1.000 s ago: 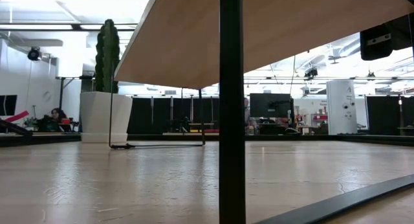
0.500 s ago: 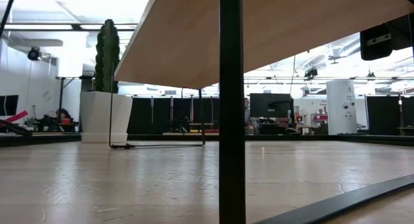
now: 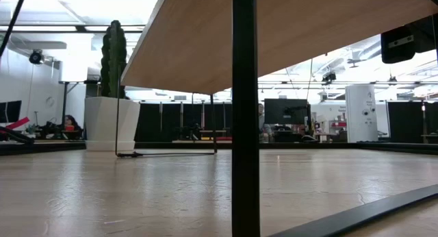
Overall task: Pick & Place Mini bowls
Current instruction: Stack the top white patterned bowl on the white patterned bowl on the shelf
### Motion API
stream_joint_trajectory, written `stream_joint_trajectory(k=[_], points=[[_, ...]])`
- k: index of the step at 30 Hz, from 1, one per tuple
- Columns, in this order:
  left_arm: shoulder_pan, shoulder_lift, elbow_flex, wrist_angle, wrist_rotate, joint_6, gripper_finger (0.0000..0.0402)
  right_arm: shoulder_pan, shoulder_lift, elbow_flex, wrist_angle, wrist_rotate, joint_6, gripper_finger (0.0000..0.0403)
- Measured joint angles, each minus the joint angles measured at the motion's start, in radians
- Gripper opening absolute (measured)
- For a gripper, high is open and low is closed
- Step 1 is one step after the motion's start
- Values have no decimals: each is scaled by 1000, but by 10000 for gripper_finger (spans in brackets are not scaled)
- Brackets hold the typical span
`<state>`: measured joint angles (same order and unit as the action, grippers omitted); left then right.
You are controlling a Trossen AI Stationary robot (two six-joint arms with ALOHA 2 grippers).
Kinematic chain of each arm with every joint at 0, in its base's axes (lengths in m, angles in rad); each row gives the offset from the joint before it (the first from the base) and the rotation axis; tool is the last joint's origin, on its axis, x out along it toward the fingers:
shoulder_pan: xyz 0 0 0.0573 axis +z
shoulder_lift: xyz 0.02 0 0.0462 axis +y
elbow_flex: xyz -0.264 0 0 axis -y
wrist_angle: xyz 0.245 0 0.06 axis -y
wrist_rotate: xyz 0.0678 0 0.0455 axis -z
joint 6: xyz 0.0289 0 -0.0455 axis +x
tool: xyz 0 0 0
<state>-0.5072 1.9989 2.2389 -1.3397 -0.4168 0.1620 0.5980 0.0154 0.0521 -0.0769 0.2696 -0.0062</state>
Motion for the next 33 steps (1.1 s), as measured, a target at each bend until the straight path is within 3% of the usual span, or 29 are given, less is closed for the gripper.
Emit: stream_joint_trajectory(k=[15, 28, 33], points=[[0, 20, -2, -22, -4, 51, 17, 0, 0, 0, 0, 0, 0, 9], [6, 20, -15, -7, -8, 9, 22, 0, 0, 0, 0, 0, 10, 9], [6, 20, -22, 6, 4, -6, 40, 0, 0, 0, 0, 0, -1, 9]])
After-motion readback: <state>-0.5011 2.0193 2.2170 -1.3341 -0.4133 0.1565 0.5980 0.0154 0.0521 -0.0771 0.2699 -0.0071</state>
